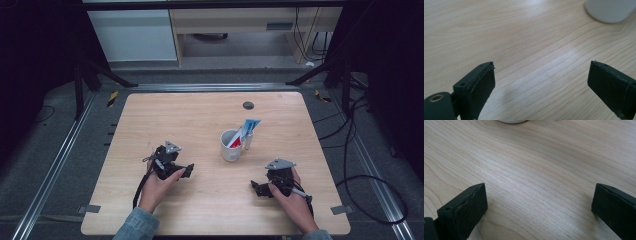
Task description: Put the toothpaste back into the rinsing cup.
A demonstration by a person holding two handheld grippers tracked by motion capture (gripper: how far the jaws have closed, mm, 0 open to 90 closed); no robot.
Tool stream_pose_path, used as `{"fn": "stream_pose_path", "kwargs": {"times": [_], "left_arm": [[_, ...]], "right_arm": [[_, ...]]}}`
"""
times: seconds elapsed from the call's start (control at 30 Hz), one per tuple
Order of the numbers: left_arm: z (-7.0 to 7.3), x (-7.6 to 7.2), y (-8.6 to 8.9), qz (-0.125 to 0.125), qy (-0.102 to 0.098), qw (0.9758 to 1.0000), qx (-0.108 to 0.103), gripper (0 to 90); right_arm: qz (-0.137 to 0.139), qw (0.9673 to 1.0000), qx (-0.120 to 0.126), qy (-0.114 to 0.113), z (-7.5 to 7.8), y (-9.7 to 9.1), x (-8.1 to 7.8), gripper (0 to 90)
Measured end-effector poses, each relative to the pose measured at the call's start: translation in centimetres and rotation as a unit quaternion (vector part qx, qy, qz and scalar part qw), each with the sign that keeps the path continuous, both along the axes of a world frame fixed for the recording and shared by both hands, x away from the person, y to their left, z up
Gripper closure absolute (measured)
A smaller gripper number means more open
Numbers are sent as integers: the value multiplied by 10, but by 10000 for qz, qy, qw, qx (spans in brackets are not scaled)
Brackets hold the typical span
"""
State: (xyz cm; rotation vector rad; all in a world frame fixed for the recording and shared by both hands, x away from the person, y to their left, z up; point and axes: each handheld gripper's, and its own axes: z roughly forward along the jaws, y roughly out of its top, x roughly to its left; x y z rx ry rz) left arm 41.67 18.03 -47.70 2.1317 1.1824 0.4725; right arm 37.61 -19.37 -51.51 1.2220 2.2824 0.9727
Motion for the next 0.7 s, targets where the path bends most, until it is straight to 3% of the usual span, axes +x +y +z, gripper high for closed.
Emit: {"fn": "stream_pose_path", "kwargs": {"times": [0.33,0.7], "left_arm": [[-7,10,35,372,182,9991,67,69],[-14,19,83,813,165,9965,93,47]], "right_arm": [[5,10000,3,-2,0,0,0,4],[-4,10000,5,6,0,0,0,4]]}}
